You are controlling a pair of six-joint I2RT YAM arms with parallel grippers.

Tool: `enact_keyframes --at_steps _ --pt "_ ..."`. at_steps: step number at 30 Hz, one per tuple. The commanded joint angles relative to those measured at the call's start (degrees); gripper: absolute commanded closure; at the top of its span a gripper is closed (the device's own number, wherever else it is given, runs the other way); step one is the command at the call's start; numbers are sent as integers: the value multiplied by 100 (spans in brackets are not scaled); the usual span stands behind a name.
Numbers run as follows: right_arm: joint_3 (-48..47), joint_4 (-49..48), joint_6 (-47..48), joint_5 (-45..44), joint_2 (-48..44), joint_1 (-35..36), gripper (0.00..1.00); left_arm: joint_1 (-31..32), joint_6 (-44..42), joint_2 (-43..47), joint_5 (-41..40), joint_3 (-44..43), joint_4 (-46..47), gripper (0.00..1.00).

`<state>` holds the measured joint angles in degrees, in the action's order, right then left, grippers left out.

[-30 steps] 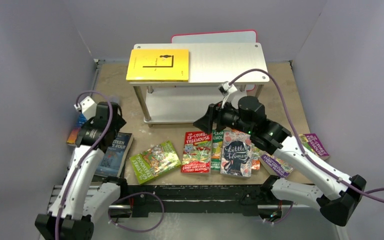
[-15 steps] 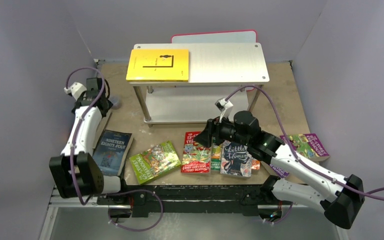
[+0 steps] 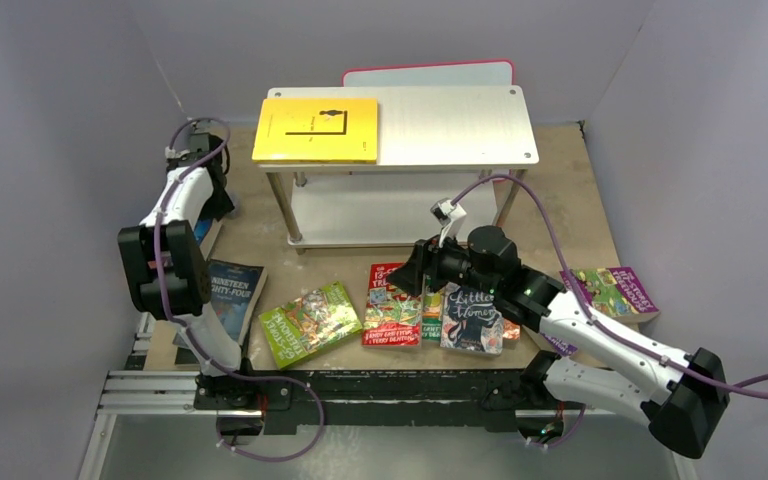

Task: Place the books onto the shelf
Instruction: Pick up the book from the center of the board.

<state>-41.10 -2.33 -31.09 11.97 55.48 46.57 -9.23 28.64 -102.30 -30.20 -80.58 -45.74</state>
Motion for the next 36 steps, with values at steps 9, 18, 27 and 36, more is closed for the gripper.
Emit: enact_keyframes --at_steps 9,18,27,36 --pt "-152 -25 -62 34 244 19 28 114 -988 -793 -537 -467 -177 32" --pt "-232 4 -69 9 307 19 28 76 -588 -1191 -1990 -622 -284 52" --pt "-240 48 -91 -36 373 19 28 67 -491 -1267 -2594 -817 -334 78" --pt "-360 210 -49 -29 399 19 28 -15 -596 -1594 -2177 -739 -316 51"
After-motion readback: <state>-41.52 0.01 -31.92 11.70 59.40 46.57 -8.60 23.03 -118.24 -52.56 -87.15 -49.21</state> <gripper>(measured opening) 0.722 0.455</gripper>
